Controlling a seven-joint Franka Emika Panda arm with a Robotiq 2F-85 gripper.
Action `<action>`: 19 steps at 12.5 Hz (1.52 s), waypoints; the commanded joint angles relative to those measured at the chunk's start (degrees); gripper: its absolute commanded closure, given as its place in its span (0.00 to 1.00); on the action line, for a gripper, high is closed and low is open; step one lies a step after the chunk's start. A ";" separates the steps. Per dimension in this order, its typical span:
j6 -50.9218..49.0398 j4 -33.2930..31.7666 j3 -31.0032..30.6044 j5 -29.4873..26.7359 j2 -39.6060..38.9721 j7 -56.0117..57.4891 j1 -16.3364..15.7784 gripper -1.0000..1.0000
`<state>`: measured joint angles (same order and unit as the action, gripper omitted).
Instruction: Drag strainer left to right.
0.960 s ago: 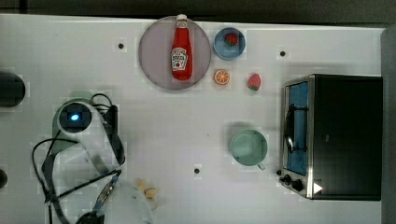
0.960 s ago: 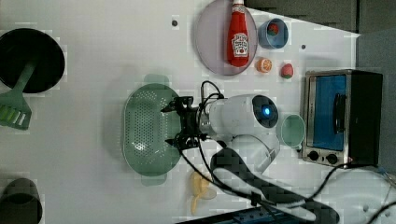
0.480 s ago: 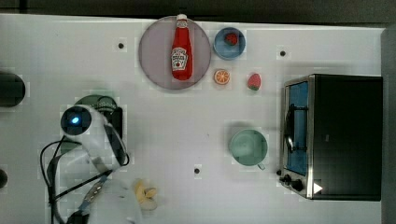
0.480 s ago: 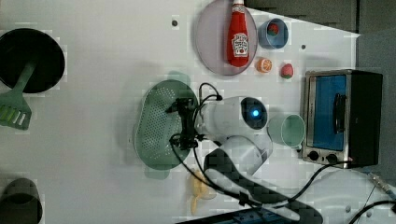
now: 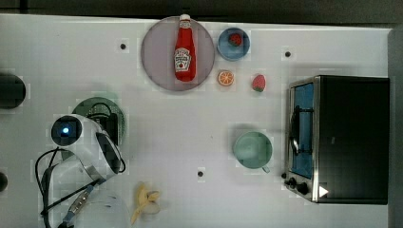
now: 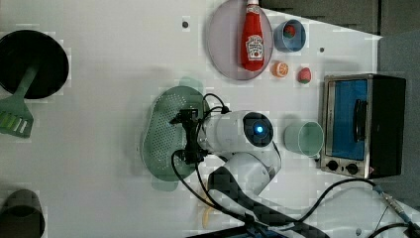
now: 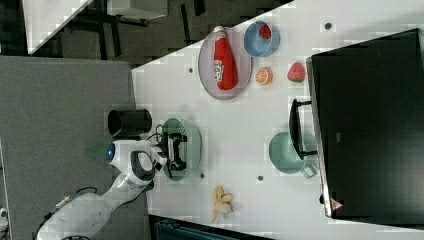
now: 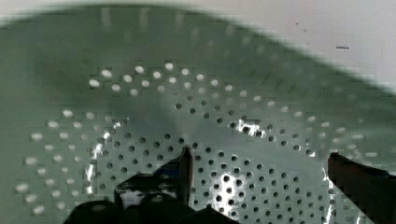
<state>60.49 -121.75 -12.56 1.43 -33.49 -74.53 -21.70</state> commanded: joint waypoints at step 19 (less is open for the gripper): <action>-0.91 -10.69 14.13 -0.79 10.57 24.46 14.65 0.00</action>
<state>59.93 -132.72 1.41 0.99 -24.48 -55.65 -6.17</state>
